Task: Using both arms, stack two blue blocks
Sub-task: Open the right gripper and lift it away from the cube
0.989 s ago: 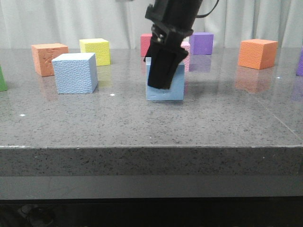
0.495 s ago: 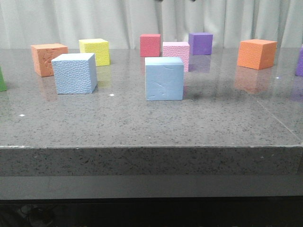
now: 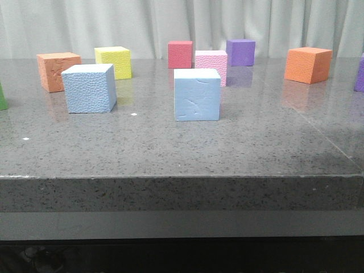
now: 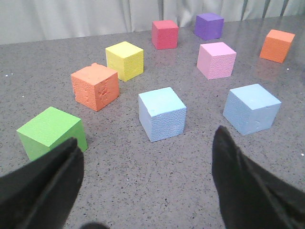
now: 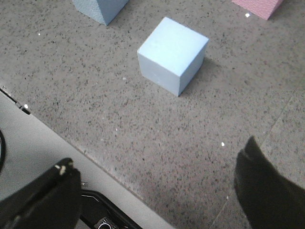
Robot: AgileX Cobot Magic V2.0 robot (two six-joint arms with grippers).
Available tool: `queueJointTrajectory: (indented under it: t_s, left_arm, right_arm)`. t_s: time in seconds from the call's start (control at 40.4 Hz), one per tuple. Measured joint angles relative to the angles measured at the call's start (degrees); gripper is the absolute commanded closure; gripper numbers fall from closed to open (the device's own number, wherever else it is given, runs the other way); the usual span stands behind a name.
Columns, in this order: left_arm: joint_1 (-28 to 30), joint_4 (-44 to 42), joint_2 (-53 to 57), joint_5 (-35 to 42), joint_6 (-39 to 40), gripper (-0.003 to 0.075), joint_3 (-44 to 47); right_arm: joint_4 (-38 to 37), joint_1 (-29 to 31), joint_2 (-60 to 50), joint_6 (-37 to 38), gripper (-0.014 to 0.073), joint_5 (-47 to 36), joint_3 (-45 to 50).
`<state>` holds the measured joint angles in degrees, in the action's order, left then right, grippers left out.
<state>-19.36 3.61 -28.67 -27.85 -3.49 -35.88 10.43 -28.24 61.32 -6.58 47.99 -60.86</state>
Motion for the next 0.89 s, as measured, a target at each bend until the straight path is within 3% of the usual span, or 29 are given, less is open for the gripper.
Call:
queueJointTrajectory:
  t_s: [0.297, 0.544, 0.766, 0.89]
  left_arm:
    - [0.0, 0.0, -0.33, 0.0, -1.24, 0.0174, -0.22]
    - [-1.96, 1.74, -4.27, 0.0, -9.3, 0.0174, -3.7]
    - [-7.7, 2.11, -12.91, -0.1, -10.33, 0.0169, -9.12]
    - [-8.39, 2.11, -19.6, -2.27, -9.85, 0.0121, -13.68]
  right_arm:
    - [-1.57, 0.0, -12.22, 2.35, -0.0059, -3.78, 11.67]
    - [-1.75, 0.0, -13.41, 2.44, -0.0059, -5.09, 12.42]
    - [-1.85, 0.0, -13.41, 2.44, -0.0059, -5.23, 12.42]
    - [-1.85, 0.0, -13.41, 2.44, -0.0059, -5.23, 12.42]
